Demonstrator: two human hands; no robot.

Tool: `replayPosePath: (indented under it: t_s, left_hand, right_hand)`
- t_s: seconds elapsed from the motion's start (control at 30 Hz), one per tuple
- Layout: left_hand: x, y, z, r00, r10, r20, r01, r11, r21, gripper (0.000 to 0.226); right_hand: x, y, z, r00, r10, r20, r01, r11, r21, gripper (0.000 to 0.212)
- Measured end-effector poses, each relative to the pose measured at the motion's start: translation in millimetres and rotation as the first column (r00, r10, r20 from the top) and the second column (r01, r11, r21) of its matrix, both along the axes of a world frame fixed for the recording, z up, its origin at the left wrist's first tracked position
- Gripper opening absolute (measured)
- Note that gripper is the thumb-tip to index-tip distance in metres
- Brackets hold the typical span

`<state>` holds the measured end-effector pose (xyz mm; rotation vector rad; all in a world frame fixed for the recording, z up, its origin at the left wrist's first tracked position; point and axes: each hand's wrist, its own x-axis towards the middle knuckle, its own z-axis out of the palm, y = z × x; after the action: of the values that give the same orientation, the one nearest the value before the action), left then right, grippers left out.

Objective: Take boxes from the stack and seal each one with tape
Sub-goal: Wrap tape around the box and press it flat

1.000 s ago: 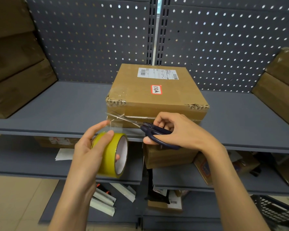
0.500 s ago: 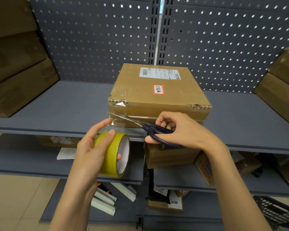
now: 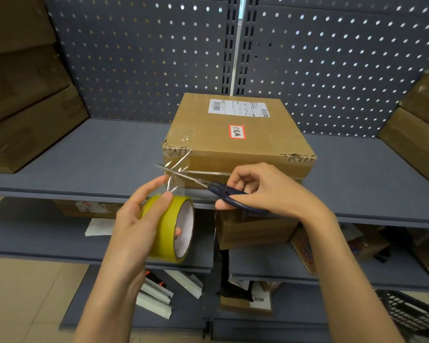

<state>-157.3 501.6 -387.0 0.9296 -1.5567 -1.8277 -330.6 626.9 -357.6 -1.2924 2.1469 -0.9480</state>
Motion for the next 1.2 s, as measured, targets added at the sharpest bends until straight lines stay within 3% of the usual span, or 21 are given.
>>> replayPosePath:
  t_s: [0.2, 0.57, 0.97, 1.03, 1.1, 1.2]
  left_hand:
    - [-1, 1, 0, 1.000, 0.000, 0.000, 0.000, 1.000, 0.002, 0.029]
    - [2, 2, 1, 0.999, 0.020, -0.032, -0.020, 1.000, 0.003, 0.024]
    - [13, 4, 16, 0.991, 0.054, -0.125, -0.059, 0.998, -0.037, 0.021]
    - [13, 5, 16, 0.991, 0.047, -0.129, -0.051, 0.998, -0.031, 0.021]
    - [13, 7, 16, 0.991, 0.029, -0.128, -0.034, 0.999, -0.032, 0.021]
    - [10, 9, 17, 0.991, 0.005, -0.134, -0.010, 0.999, -0.037, 0.021]
  right_hand:
    - [0, 2, 1, 1.000, 0.000, -0.008, 0.000, 1.000, -0.008, 0.041]
    - [5, 1, 0, 1.000, -0.006, 0.003, 0.006, 0.999, -0.047, 0.038]
    - [20, 0, 11, 0.999, -0.039, -0.032, 0.031, 0.974, -0.224, 0.037]
    - [21, 1, 12, 0.991, -0.112, 0.072, 0.130, 0.927, -0.351, 0.040]
    - [17, 4, 14, 0.952, -0.265, 0.154, 0.306, 0.821, -0.481, 0.037]
    - [-1, 21, 17, 0.781, -0.621, 0.060, 0.529, 0.608, -0.591, 0.026]
